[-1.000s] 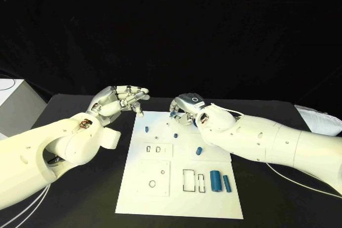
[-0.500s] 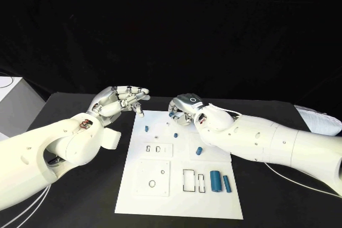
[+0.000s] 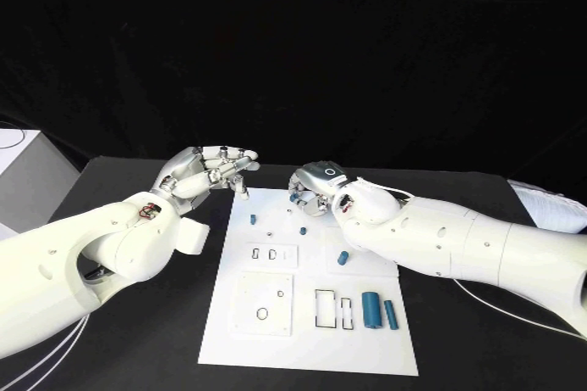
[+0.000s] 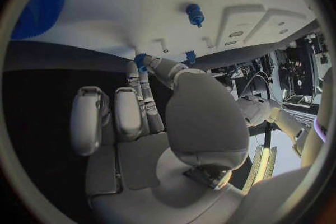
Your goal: Assemble the parts on the task board
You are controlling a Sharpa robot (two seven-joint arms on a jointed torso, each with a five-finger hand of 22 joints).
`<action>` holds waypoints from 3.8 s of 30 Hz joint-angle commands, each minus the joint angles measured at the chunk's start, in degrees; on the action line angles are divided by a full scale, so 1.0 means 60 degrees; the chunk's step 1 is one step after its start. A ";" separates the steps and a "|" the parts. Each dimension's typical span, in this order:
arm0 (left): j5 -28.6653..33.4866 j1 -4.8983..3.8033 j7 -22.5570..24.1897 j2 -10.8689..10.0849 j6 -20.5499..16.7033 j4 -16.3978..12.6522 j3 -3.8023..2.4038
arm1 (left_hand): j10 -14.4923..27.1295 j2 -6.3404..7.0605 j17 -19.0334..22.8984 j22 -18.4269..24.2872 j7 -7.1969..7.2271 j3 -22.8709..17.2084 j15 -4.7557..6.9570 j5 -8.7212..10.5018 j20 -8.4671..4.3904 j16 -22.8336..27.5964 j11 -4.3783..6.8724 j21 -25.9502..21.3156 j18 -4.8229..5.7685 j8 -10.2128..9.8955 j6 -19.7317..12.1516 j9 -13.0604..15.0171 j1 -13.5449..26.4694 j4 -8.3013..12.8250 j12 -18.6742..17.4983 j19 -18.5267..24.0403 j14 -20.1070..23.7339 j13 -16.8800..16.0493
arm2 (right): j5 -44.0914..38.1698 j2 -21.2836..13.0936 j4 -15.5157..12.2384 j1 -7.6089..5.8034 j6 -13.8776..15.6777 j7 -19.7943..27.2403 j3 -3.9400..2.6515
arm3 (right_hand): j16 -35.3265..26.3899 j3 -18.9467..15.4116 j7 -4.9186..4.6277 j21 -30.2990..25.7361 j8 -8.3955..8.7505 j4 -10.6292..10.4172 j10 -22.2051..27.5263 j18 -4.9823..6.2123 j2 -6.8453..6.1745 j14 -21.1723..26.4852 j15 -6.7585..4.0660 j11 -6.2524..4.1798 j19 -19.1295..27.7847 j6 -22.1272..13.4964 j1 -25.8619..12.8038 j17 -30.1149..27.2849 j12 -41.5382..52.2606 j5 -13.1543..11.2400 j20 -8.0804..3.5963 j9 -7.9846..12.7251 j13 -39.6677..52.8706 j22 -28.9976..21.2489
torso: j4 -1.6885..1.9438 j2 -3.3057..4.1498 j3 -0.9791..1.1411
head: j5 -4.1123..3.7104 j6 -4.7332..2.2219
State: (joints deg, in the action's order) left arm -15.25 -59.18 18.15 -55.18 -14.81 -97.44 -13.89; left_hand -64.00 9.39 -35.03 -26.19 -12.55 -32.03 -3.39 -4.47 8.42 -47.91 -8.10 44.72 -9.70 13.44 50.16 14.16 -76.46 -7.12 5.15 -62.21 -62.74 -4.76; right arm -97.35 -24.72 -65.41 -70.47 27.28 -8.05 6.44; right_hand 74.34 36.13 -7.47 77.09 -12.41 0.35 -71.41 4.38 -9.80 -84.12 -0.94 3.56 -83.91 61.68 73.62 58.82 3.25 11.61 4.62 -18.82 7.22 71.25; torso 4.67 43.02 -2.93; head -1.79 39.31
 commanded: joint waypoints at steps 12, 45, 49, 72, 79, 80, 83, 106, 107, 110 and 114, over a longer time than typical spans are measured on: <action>-0.0041 -0.0006 0.0030 -0.0005 0.0162 -0.0026 -0.0017 | 0.0075 0.0058 0.0010 -0.0017 0.0002 -0.0044 -0.0022 0.0039 0.0005 -0.0054 -0.0025 0.0040 -0.0118 0.0004 -0.0080 0.0017 -0.0011 -0.0003 -0.0052 0.0061 0.0072 -0.0013 | -0.0119 0.0090 0.0204 0.0008 -0.0375 -0.0025 0.0005 | 0.0037 -0.0011 -0.0034 -0.0033 -0.0016 -0.0024 0.0010 -0.0104 -0.0042 -0.0059 -0.0017 0.0052 -0.0089 -0.0014 -0.0069 -0.0074 0.0048 -0.0056 -0.0018 -0.0370 0.0000 -0.0064 | 0.0017 0.0022 -0.0002 | -0.0015 -0.0019; -0.0040 -0.0008 -0.0003 0.0014 0.0295 -0.0007 -0.0028 | 0.0086 0.0052 0.0015 -0.0038 -0.0007 -0.0043 -0.0030 0.0039 0.0014 -0.0057 -0.0033 0.0072 -0.0119 -0.0002 -0.0095 0.0022 0.0005 -0.0015 -0.0056 0.0089 0.0077 -0.0013 | -0.0036 0.0133 0.0362 0.0005 -0.0310 0.0048 0.0010 | -0.0798 -0.0253 -0.0275 -0.1179 0.0679 -0.0171 0.1567 0.0165 -0.0710 0.0345 0.0229 0.0359 0.0419 -0.1207 -0.0318 -0.1606 0.0036 -0.0685 0.0217 -0.0280 -0.0390 -0.1436 | -0.0003 0.0031 -0.0014 | 0.0021 0.0007; -0.0040 -0.0008 -0.0006 0.0009 0.0306 0.0002 -0.0029 | 0.0086 0.0052 0.0015 -0.0038 -0.0007 -0.0043 -0.0030 0.0039 0.0014 -0.0057 -0.0033 0.0072 -0.0119 -0.0002 -0.0095 0.0022 0.0005 -0.0015 -0.0056 0.0089 0.0077 -0.0013 | -0.0010 0.0053 0.0281 0.0005 -0.0234 0.0061 0.0011 | -0.0856 -0.0295 -0.0275 -0.1259 0.0688 -0.0175 0.1606 0.0184 -0.0705 0.0368 0.0230 0.0360 0.0449 -0.1212 -0.0303 -0.1709 0.0039 -0.0684 0.0220 -0.0281 -0.0399 -0.1534 | 0.0001 0.0030 -0.0013 | 0.0013 0.0014; -0.0040 -0.0004 0.0045 -0.0073 0.0382 0.0275 -0.0027 | 0.0090 0.0046 0.0018 -0.0050 -0.0007 -0.0045 -0.0034 0.0040 0.0019 -0.0058 -0.0035 0.0091 -0.0120 -0.0004 -0.0100 0.0025 0.0010 -0.0020 -0.0056 0.0106 0.0082 -0.0015 | 0.4371 -0.2919 -0.2054 -0.0213 -0.1019 0.0707 -0.0214 | 0.1762 -0.2093 -0.0279 0.0172 0.0694 -0.0533 -0.1597 -0.0192 -0.0545 -0.0556 0.0059 0.0087 -0.0299 -0.1609 -0.0155 0.2907 1.3033 0.0248 0.0033 -0.0382 1.2107 0.0499 | -0.0265 -0.0117 0.0109 | 0.0005 -0.0131; -0.0042 -0.0001 0.0042 -0.0051 0.0411 0.0297 -0.0026 | 0.0087 0.0042 0.0019 -0.0059 -0.0003 -0.0048 -0.0034 0.0039 0.0021 -0.0061 -0.0032 0.0105 -0.0121 -0.0001 -0.0099 0.0029 0.0007 -0.0018 -0.0053 0.0118 0.0082 -0.0017 | 0.4178 -0.3048 -0.1721 -0.0226 -0.1711 0.0407 -0.0222 | 0.2377 -0.2581 -0.0376 0.1206 0.0630 -0.0896 -0.2386 -0.0451 -0.0462 -0.0826 0.0197 0.0216 -0.0624 -0.1843 -0.0161 0.4469 1.3908 0.0241 0.0180 -0.0387 1.3122 0.1849 | -0.0238 -0.0100 0.0109 | -0.0046 -0.0111; -0.0043 -0.0001 0.0041 -0.0049 0.0414 0.0300 -0.0026 | 0.0087 0.0042 0.0019 -0.0059 -0.0003 -0.0048 -0.0034 0.0039 0.0021 -0.0061 -0.0032 0.0105 -0.0121 -0.0001 -0.0099 0.0029 0.0007 -0.0018 -0.0053 0.0118 0.0082 -0.0017 | 0.4106 -0.3044 -0.1689 -0.0227 -0.1723 0.0346 -0.0223 | 0.2385 -0.2609 -0.0378 0.1215 0.0624 -0.0913 -0.2432 -0.0452 -0.0459 -0.0830 0.0201 0.0220 -0.0625 -0.1848 -0.0156 0.4490 1.3948 0.0235 0.0185 -0.0389 1.3169 0.1861 | -0.0238 -0.0100 0.0102 | -0.0047 -0.0110; -0.0047 0.0000 0.0037 -0.0041 0.0425 0.0312 -0.0026 | 0.0087 0.0042 0.0019 -0.0059 -0.0003 -0.0048 -0.0034 0.0039 0.0021 -0.0061 -0.0032 0.0105 -0.0121 -0.0001 -0.0099 0.0029 0.0007 -0.0018 -0.0053 0.0118 0.0082 -0.0017 | 0.3885 -0.3012 -0.1603 -0.0226 -0.1733 0.0176 -0.0223 | 0.2406 -0.2700 -0.0388 0.1269 0.0618 -0.0965 -0.2457 -0.0466 -0.0457 -0.0840 0.0214 0.0231 -0.0641 -0.1882 -0.0143 0.4548 1.3973 0.0215 0.0200 -0.0387 1.3200 0.1932 | -0.0229 -0.0095 0.0099 | -0.0050 -0.0090; -0.0081 0.0001 0.0000 -0.0059 0.0462 0.0302 -0.0026 | 0.0087 0.0042 0.0019 -0.0059 -0.0003 -0.0048 -0.0034 0.0039 0.0021 -0.0061 -0.0032 0.0105 -0.0121 -0.0001 -0.0099 0.0029 0.0007 -0.0018 -0.0053 0.0118 0.0082 -0.0017 | 0.3565 -0.2435 -0.1011 -0.0081 -0.1835 -0.0193 -0.0214 | 0.2471 -0.3196 -0.0433 0.1466 0.0612 -0.1200 -0.2440 -0.0518 -0.0415 -0.0875 0.0268 0.0280 -0.0700 -0.2031 0.0005 0.4741 1.3976 0.0212 0.0262 -0.0373 1.3208 0.2197 | -0.0186 -0.0057 0.0092 | -0.0052 0.0062; -0.0084 0.0001 -0.0005 -0.0068 0.0459 0.0302 -0.0026 | 0.0087 0.0042 0.0019 -0.0059 -0.0003 -0.0048 -0.0034 0.0039 0.0021 -0.0061 -0.0032 0.0105 -0.0121 -0.0001 -0.0099 0.0029 0.0007 -0.0018 -0.0053 0.0118 0.0082 -0.0017 | 0.3558 -0.2431 -0.1024 -0.0072 -0.1876 -0.0199 -0.0212 | 0.2471 -0.3208 -0.0433 0.1468 0.0607 -0.1209 -0.2434 -0.0518 -0.0406 -0.0875 0.0270 0.0280 -0.0700 -0.2027 0.0018 0.4743 1.3972 0.0217 0.0264 -0.0375 1.3203 0.2200 | -0.0192 -0.0061 0.0093 | -0.0054 0.0074; -0.0086 0.0000 -0.0015 -0.0084 0.0461 0.0300 -0.0026 | 0.0087 0.0042 0.0019 -0.0059 -0.0003 -0.0048 -0.0034 0.0039 0.0021 -0.0061 -0.0032 0.0105 -0.0121 -0.0001 -0.0099 0.0029 0.0007 -0.0018 -0.0053 0.0118 0.0082 -0.0017 | 0.3546 -0.2426 -0.1039 -0.0058 -0.1936 -0.0216 -0.0209 | 0.2478 -0.3227 -0.0431 0.1499 0.0593 -0.1224 -0.2443 -0.0527 -0.0388 -0.0880 0.0272 0.0280 -0.0712 -0.2012 0.0042 0.4767 1.3978 0.0228 0.0268 -0.0379 1.3212 0.2241 | -0.0207 -0.0063 0.0098 | -0.0068 0.0092; -0.0089 0.0000 -0.0028 -0.0102 0.0464 0.0298 -0.0026 | 0.0087 0.0042 0.0019 -0.0059 -0.0003 -0.0048 -0.0034 0.0039 0.0021 -0.0061 -0.0032 0.0105 -0.0121 -0.0001 -0.0099 0.0029 0.0007 -0.0018 -0.0053 0.0118 0.0082 -0.0017 | 0.3534 -0.2420 -0.1059 -0.0046 -0.1997 -0.0231 -0.0205 | 0.2494 -0.3247 -0.0421 0.1536 0.0547 -0.1255 -0.2492 -0.0537 -0.0345 -0.0891 0.0272 0.0274 -0.0726 -0.1954 0.0093 0.4816 1.4015 0.0248 0.0274 -0.0393 1.3257 0.2293 | -0.0206 -0.0063 0.0103 | -0.0079 0.0098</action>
State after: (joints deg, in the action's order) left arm -15.51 -59.16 17.87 -55.79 -13.04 -95.50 -14.01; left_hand -63.79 9.39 -35.01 -26.48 -12.75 -32.03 -3.59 -4.47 8.61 -47.88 -8.30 44.98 -9.69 13.44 49.95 14.24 -76.46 -7.12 5.15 -62.03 -62.55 -4.79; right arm -75.30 -39.30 -71.63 -70.80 16.93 -9.11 5.20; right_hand 89.11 16.98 -9.98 86.18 -8.97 -7.12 -83.95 2.14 -12.06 -84.02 0.42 4.80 -84.01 49.98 73.75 74.94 87.08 13.10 5.76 -21.13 74.92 74.93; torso 3.48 42.66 -2.35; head -2.19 39.86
